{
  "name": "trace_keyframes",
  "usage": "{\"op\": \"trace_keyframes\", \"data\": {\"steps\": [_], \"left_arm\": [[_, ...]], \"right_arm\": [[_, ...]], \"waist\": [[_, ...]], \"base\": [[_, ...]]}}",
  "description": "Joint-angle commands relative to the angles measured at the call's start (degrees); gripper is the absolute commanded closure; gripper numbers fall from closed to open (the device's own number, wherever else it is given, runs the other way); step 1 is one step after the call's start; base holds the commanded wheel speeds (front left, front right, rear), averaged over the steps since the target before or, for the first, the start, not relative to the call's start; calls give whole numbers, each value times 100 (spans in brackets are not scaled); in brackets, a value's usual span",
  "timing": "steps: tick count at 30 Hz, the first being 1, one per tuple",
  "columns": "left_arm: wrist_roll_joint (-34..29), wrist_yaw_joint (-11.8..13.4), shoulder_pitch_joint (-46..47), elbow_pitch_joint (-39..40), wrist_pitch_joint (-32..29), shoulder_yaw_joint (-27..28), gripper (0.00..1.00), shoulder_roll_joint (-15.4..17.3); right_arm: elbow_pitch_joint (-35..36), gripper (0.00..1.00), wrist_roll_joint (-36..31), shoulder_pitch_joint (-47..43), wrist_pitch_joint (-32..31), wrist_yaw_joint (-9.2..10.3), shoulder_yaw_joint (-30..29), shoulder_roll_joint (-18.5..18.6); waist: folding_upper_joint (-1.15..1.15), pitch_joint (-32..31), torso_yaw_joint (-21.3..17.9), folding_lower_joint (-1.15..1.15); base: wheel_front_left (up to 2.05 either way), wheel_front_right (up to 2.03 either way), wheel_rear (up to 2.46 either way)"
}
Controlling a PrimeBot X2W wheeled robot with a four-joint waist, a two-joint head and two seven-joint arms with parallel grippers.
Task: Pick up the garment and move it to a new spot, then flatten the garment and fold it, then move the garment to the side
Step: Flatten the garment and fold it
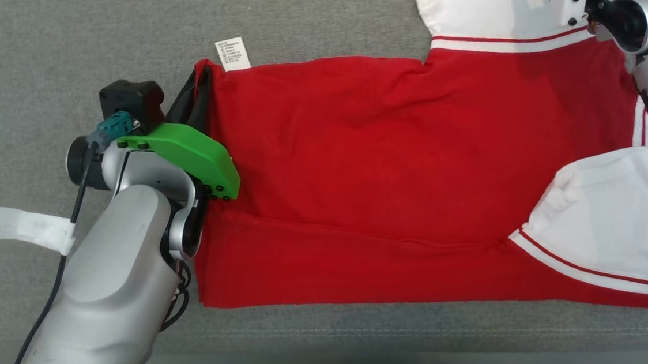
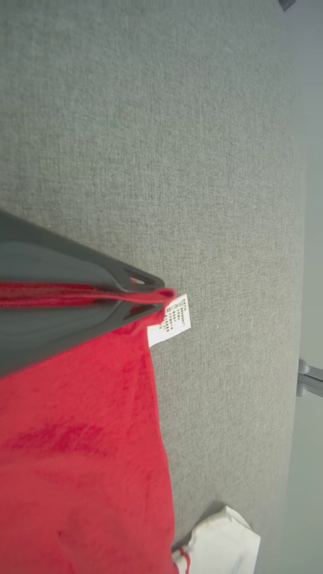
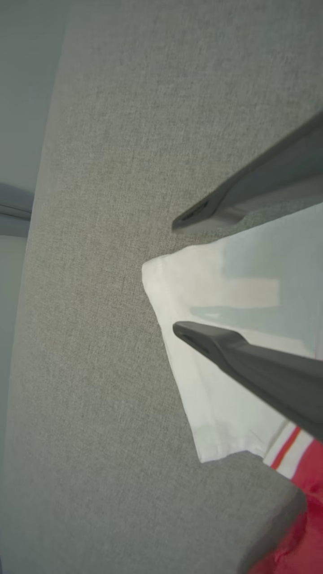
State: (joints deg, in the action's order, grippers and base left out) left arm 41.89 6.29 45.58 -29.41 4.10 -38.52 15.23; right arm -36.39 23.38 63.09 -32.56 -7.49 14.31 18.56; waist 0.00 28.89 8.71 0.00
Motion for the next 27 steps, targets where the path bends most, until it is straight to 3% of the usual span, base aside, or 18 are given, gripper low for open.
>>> {"op": "trace_keyframes", "data": {"steps": [1,11,12,13,17,27], "left_arm": [[-55,-25,123,-11,24,-9,100,-44],[-95,-158,395,-345,123,-162,100,-337],[-95,-167,413,-379,118,-166,100,-344],[-93,-181,431,-413,131,-170,100,-346],[-76,-228,510,-538,170,-167,100,-351],[48,-304,474,-651,278,-28,100,-104]], "right_arm": [[-179,0,-87,134,-35,1,-37,11],[-1330,0,-606,744,-142,1,-155,-103],[-1388,16,-602,746,-155,1,-148,-140],[-1440,51,-582,765,-149,0,-150,-170],[-1591,100,-613,782,-67,1,-82,-214],[-1237,100,-50,708,574,1,268,-323]], "waist": [[0,278,334,0],[0,324,522,0],[0,318,521,0],[0,317,517,0],[0,304,487,0],[0,126,144,0]], "base": [[0,0,0],[0,0,0],[0,0,0],[0,0,0],[0,0,0],[0,0,0]]}}
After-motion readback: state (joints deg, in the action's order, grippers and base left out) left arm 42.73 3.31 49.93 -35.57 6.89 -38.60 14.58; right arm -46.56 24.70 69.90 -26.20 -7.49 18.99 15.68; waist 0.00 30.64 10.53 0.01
